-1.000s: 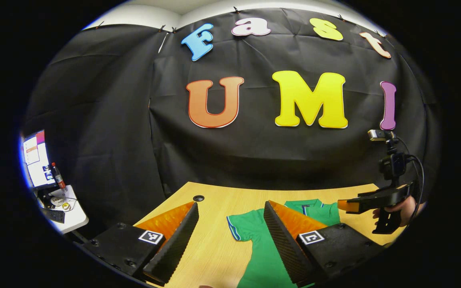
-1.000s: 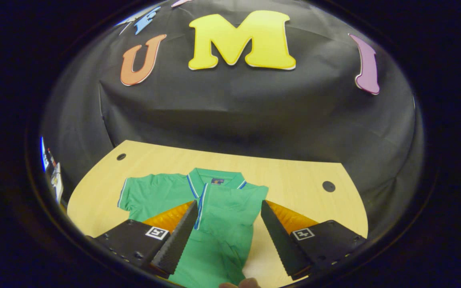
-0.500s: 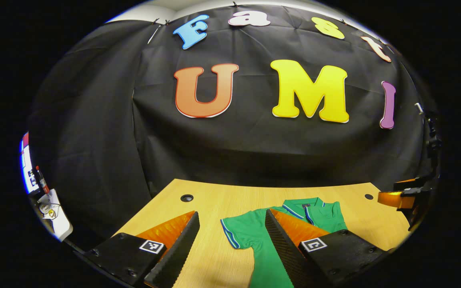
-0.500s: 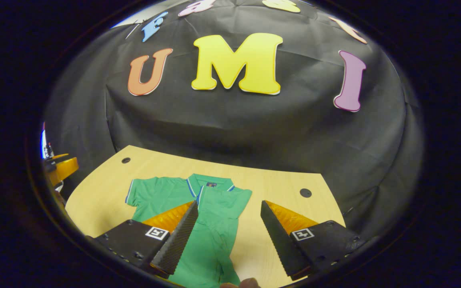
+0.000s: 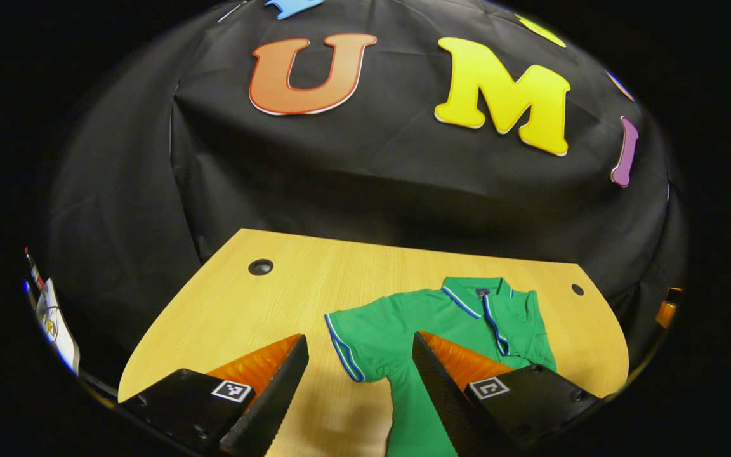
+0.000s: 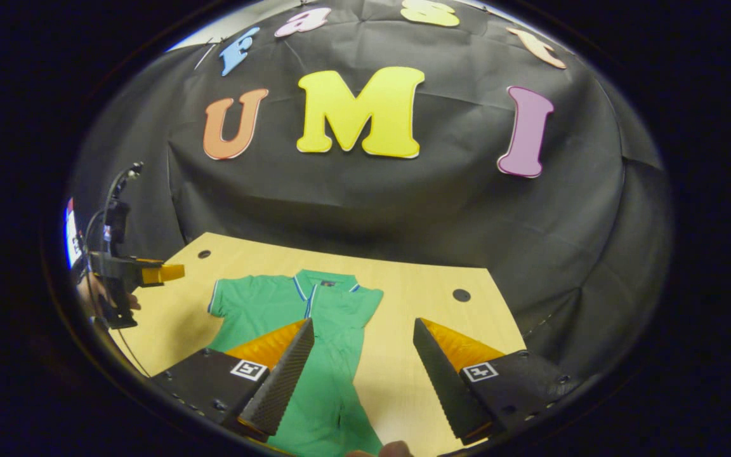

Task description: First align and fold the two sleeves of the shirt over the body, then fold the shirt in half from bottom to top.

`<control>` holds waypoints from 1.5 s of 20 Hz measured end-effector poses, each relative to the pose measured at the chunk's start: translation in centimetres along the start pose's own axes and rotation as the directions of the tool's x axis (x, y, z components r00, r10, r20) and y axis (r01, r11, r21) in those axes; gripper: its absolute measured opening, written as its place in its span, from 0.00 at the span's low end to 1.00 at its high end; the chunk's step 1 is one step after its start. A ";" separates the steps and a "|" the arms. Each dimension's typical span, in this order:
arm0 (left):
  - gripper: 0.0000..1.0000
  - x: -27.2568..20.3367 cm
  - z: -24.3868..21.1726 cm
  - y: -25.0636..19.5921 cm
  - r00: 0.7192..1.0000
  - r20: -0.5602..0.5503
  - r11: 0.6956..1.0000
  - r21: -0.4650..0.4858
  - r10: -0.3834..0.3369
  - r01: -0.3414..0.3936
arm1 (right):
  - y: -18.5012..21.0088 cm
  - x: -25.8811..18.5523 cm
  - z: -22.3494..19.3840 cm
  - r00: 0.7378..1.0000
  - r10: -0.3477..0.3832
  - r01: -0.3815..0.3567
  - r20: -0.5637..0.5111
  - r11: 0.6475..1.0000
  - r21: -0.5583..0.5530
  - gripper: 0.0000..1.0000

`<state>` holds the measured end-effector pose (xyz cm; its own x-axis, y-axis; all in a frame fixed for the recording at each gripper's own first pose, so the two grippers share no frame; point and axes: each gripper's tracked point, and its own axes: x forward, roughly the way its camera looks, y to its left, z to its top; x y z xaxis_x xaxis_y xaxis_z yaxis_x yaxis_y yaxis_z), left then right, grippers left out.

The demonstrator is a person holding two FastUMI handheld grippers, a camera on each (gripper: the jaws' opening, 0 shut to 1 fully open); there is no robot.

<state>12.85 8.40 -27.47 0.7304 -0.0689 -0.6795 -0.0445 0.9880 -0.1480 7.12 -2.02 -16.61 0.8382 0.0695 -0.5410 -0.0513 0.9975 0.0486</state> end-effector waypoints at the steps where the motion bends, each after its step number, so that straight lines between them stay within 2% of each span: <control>1: 1.00 0.8 -0.4 0.1 0.999 -0.040 1.000 -0.022 -0.011 0.010 | -0.3 -0.4 0.2 1.000 -0.007 0.007 0.006 1.000 0.004 0.96; 5: 1.00 3.9 -3.0 0.3 0.976 -0.211 0.997 -0.074 -0.051 0.036 | -1.0 -1.8 -0.5 1.000 -0.004 0.005 -0.026 0.999 0.038 0.95; 12: 1.00 9.2 -6.4 1.7 0.905 -0.420 0.997 -0.059 -0.065 0.044 | -2.5 -3.1 -3.0 0.995 -0.052 0.057 -0.079 0.996 0.062 0.95; 21: 1.00 11.5 -8.9 1.0 0.878 -0.474 0.993 -0.120 -0.068 0.012 | -3.0 -3.1 -5.1 0.987 -0.078 0.099 -0.143 0.985 0.142 0.96; 22: 1.00 11.4 -8.9 1.4 0.879 -0.475 0.994 -0.106 -0.040 -0.012 | -2.9 -2.9 -5.0 0.987 -0.077 0.097 -0.141 0.985 0.142 0.97; 25: 1.00 12.0 -9.0 1.4 0.885 -0.466 0.996 -0.088 -0.019 -0.025 | -2.9 -2.6 -5.1 0.988 -0.078 0.094 -0.136 0.989 0.114 0.96; 26: 1.00 11.9 -9.2 1.9 0.884 -0.467 0.997 -0.058 0.019 -0.052 | -2.8 -2.5 -5.2 0.988 -0.076 0.092 -0.137 0.989 0.112 0.96; 28: 0.84 12.2 -9.5 2.8 0.889 -0.454 0.996 -0.019 0.067 -0.085 | -2.7 -2.4 -5.4 0.987 -0.073 0.091 -0.144 0.989 0.119 0.96; 29: 0.67 12.0 -9.2 2.8 0.891 -0.446 0.996 -0.013 0.078 -0.094 | -2.8 -2.3 -5.5 0.987 -0.076 0.093 -0.143 0.989 0.116 0.96; 30: 0.59 11.9 -9.1 2.8 0.891 -0.448 0.995 -0.007 0.082 -0.095 | -3.1 -2.2 -5.5 0.987 -0.081 0.097 -0.141 0.989 0.107 0.95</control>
<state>15.22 9.13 -42.51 0.3417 -0.0426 -0.9388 -0.1186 0.9890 -0.0880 2.44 -5.23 -20.21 0.7548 -0.0107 -0.6559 0.0887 0.9923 0.0859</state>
